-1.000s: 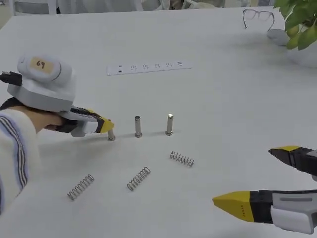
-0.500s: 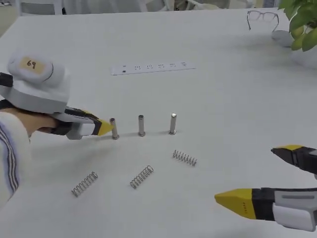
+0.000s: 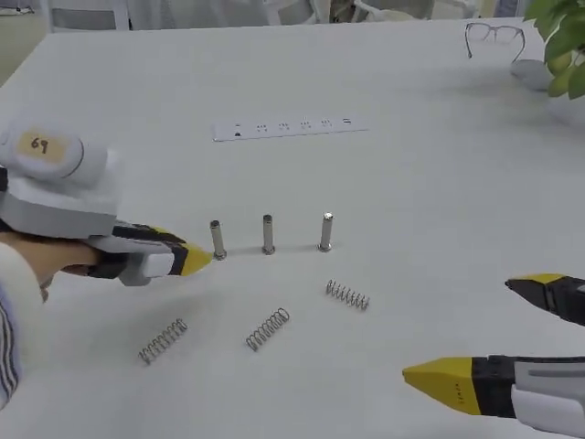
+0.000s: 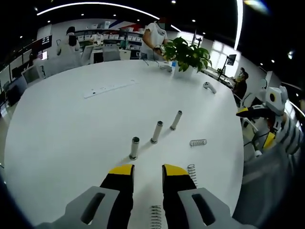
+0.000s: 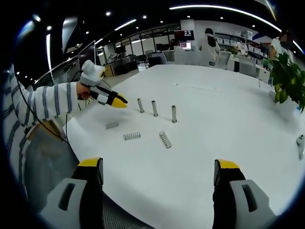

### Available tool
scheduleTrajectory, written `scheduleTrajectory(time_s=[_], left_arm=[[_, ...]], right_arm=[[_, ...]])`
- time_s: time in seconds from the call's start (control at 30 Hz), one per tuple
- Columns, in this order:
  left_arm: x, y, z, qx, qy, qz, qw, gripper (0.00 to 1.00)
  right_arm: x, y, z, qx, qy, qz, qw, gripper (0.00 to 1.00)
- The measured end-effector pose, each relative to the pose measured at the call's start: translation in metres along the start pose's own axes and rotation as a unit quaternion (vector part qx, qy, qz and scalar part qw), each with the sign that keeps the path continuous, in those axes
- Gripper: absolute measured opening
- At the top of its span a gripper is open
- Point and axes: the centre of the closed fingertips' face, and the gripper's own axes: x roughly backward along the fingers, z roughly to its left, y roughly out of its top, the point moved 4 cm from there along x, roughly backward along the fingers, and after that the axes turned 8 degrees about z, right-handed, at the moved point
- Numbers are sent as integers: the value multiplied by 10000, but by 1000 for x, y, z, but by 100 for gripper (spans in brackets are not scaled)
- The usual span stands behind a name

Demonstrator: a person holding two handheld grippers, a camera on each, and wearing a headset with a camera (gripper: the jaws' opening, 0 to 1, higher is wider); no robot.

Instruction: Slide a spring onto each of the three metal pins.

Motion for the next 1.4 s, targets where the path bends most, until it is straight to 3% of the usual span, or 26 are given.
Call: scheduleTrajectory(time_s=[0.2,0.27,0.37,0.5,0.63,0.77,0.83,1.2,1.4], left_arm=[[8,-16,-2,-54,-2,112,9999,15],[10,-21,-2,-214,112,146,9996,16],[12,-29,-6,-90,1,253,9996,16],[15,-37,-12,-171,-70,260,9995,16],[15,-49,-16,-127,-174,397,9990,16],[16,-56,-17,-238,-124,450,9986,16],[17,-58,-18,-37,-171,370,9992,16],[17,-79,-18,105,-115,527,9985,16],[19,-84,-18,237,-89,517,9983,17]], right_arm=[[2,0,0,16,4,12,10000,95],[2,-1,-1,5,6,20,10000,95],[1,-1,-1,3,10,32,10000,95],[0,-2,0,-6,25,35,10000,95],[0,-2,0,3,34,58,10000,95],[-1,-2,-1,-38,38,29,10000,95],[-1,-2,0,-22,42,47,10000,95],[-4,-4,1,24,81,123,9999,95],[-3,-4,1,11,74,144,9999,94]])
